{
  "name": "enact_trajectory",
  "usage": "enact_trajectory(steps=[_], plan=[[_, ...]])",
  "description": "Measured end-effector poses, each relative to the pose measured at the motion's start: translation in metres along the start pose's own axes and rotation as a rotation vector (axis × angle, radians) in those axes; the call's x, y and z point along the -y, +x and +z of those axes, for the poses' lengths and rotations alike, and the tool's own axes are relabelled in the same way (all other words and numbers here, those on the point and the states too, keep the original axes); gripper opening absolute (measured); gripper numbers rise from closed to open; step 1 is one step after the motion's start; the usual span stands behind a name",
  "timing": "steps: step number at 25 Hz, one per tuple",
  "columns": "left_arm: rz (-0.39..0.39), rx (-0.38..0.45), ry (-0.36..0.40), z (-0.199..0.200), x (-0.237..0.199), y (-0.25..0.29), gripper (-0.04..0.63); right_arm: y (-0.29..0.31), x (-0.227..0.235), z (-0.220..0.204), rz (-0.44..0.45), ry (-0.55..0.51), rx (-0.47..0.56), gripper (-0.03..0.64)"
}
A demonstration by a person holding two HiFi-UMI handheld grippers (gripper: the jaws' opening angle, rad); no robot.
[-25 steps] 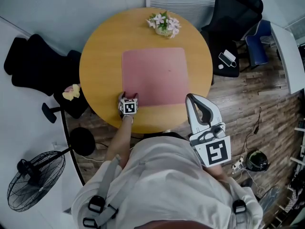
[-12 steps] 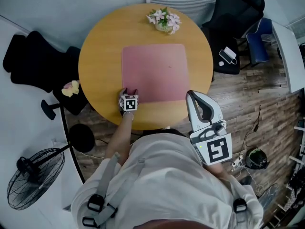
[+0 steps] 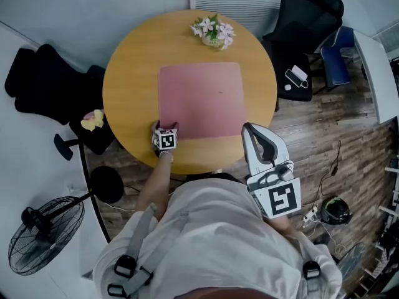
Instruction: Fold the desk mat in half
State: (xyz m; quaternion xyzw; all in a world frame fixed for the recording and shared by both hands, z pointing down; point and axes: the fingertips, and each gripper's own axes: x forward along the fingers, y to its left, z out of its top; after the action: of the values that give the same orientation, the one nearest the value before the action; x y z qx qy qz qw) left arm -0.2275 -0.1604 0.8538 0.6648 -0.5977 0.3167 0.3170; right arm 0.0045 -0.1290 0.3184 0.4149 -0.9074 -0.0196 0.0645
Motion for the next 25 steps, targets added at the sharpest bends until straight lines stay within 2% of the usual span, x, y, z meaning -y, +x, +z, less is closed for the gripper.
enact_trajectory(steps=[3, 9, 14, 18, 25], plan=[[-0.02, -0.017, -0.057, -0.003, 0.0, 0.0, 0.379, 0.0, 0.002, 0.0, -0.01, 0.008, -0.011, 0.005], [-0.021, 0.016, -0.045, 0.003, 0.002, -0.002, 0.356, -0.001, 0.007, 0.001, -0.016, -0.023, -0.012, 0.005], [-0.094, -0.018, -0.022, 0.002, 0.024, -0.005, 0.202, -0.005, 0.009, 0.0, -0.02, -0.013, -0.011, 0.005], [-0.153, -0.029, -0.037, 0.007, 0.038, -0.002, 0.073, -0.008, 0.013, 0.003, -0.026, -0.018, 0.001, 0.005], [-0.176, -0.023, -0.052, 0.015, 0.044, -0.015, 0.044, -0.019, 0.018, 0.009, -0.042, -0.018, 0.021, 0.005]])
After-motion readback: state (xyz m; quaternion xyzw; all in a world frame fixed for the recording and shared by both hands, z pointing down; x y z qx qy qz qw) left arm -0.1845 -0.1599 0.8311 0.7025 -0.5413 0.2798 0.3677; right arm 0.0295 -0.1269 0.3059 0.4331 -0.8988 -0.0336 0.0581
